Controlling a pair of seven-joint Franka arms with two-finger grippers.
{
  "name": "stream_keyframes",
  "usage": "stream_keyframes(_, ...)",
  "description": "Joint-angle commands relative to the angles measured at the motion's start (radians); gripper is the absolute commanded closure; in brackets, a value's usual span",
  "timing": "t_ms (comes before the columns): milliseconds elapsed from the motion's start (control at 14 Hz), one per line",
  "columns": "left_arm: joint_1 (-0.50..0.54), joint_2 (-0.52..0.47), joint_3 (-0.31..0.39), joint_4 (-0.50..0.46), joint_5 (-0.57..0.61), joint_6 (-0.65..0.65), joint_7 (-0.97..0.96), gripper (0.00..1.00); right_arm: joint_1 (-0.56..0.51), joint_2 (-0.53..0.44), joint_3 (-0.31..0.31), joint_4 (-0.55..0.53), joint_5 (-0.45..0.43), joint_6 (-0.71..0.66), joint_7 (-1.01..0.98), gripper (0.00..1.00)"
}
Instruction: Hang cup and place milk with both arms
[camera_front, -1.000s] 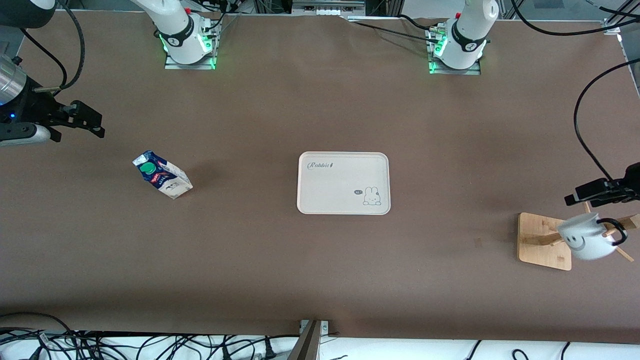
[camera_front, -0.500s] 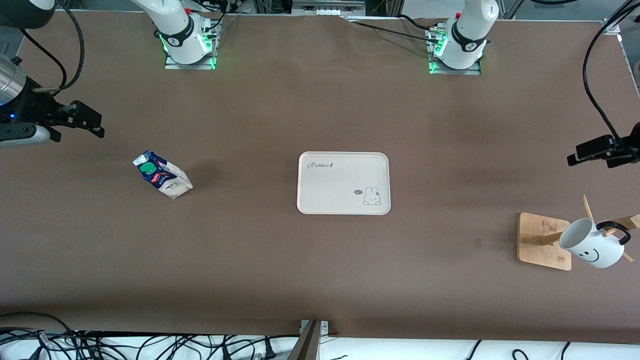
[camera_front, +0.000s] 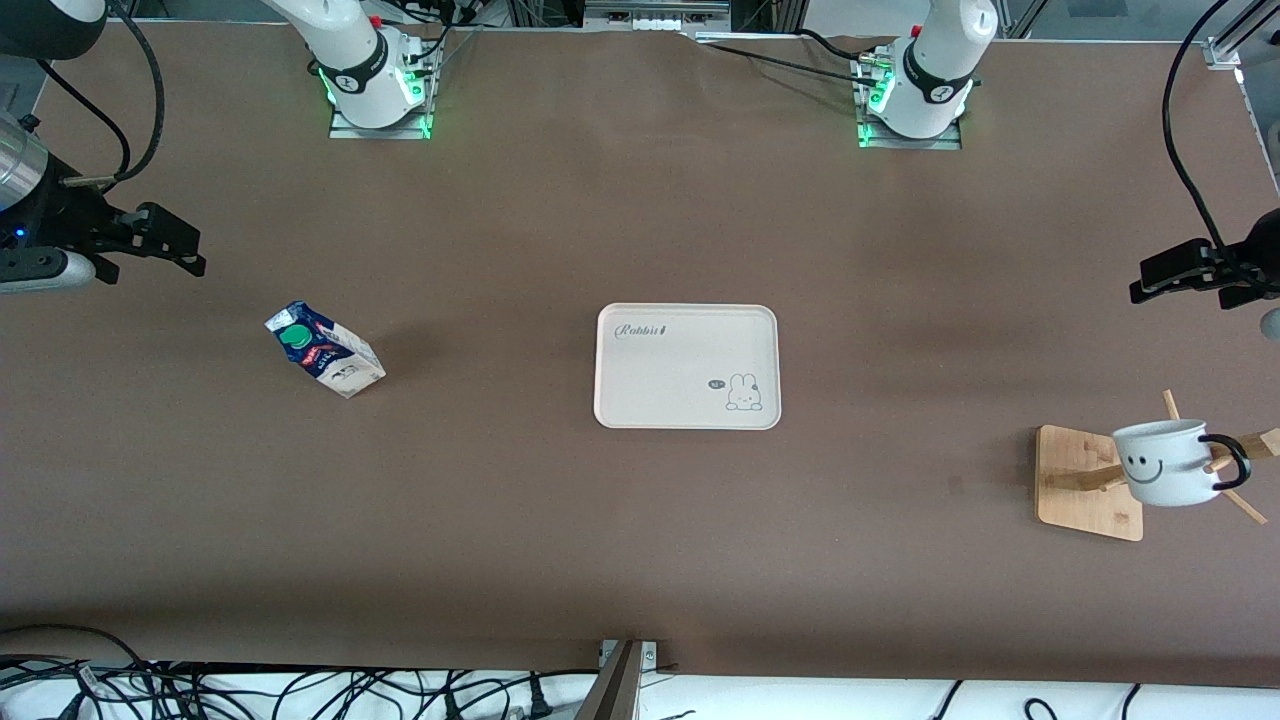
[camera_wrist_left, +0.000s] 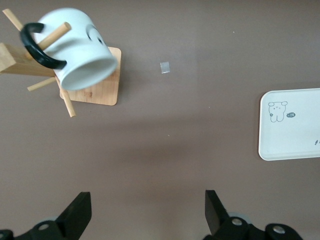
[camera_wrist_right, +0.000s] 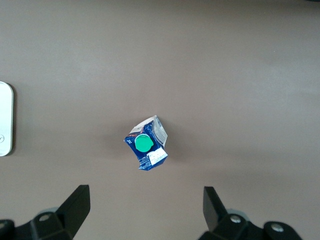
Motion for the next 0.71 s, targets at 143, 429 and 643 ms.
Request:
stream_keyframes(143,-0.021,-0.010,-0.021,0.022,0.017,-0.055,-0.004,0.00,-0.010,0.007,0.007,0.018,-0.003,-0.017,-0.002,0.00)
stream_keyframes(429,-0.018,-0.007,-0.017,0.022,0.014,-0.059,0.005,0.00,-0.010,0.007,0.007,0.018,-0.003,-0.017,-0.002,0.00)
stream_keyframes(643,-0.021,-0.033,-0.017,-0.003,0.012,-0.009,-0.013,0.00,-0.010,0.007,0.007,0.018,-0.003,-0.017,-0.002,0.00)
